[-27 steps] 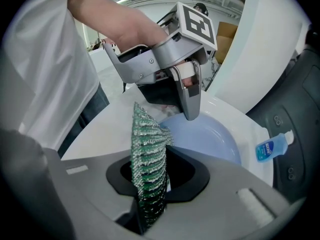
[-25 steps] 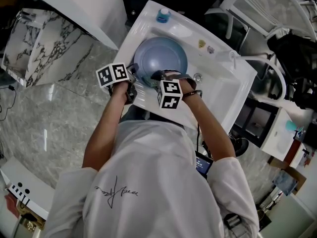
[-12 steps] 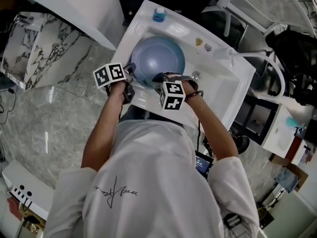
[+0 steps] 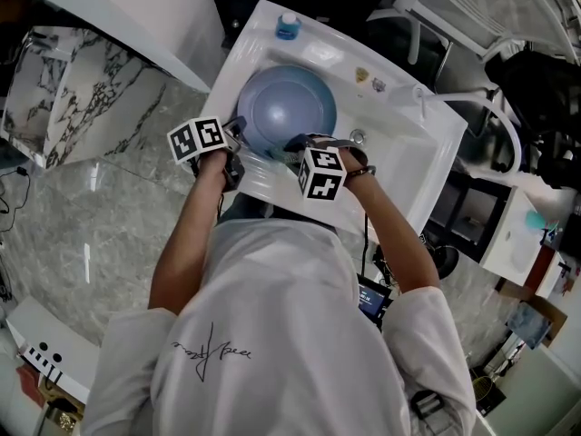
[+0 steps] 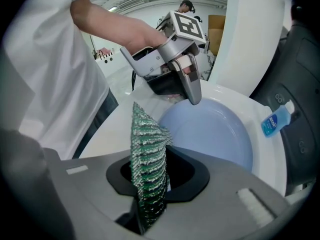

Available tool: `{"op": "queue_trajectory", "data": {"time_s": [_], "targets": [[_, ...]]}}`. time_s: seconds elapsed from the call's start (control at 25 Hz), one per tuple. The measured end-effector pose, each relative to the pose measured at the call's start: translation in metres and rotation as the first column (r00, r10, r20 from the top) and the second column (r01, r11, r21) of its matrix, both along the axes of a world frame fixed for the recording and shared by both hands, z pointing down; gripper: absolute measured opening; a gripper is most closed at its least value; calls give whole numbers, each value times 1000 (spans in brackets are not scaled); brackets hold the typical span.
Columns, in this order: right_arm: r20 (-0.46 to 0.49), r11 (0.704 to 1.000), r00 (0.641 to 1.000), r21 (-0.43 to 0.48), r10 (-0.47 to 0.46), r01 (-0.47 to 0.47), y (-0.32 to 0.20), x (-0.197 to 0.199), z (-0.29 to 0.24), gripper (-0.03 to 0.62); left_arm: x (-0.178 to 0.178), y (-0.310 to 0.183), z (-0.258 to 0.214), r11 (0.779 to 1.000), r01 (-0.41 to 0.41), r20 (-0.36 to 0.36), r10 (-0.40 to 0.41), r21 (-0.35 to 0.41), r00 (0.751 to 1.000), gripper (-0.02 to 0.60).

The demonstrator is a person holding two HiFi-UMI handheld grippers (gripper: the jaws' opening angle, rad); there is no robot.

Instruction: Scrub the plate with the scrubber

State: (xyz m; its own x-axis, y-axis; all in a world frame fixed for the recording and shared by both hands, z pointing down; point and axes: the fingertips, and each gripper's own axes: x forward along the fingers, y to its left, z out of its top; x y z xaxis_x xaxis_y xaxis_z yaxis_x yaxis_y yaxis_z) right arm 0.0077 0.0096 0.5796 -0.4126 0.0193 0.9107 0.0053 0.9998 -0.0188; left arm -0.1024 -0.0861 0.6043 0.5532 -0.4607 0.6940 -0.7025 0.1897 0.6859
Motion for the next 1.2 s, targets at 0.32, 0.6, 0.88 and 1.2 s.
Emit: {"op": "queue_trajectory", "data": {"time_s": [0.32, 0.6, 0.88, 1.2], "targets": [[18, 996, 998, -61, 65, -64, 1, 7, -1, 63, 2, 0, 0, 1000, -1, -2, 1, -1, 1000, 100], [22, 983, 992, -134, 128, -124, 0, 14, -2, 63, 2, 0, -1, 1000, -2, -5, 2, 1, 1000, 100], [23, 967, 981, -176, 193, -186, -6, 26, -3, 63, 3, 0, -1, 1000, -4, -9, 4, 0, 1000, 100], [2, 941, 956, -174, 295, -290, -23, 42, -4, 63, 3, 0, -2, 1000, -14, -14, 14, -3, 1000, 100]]}}
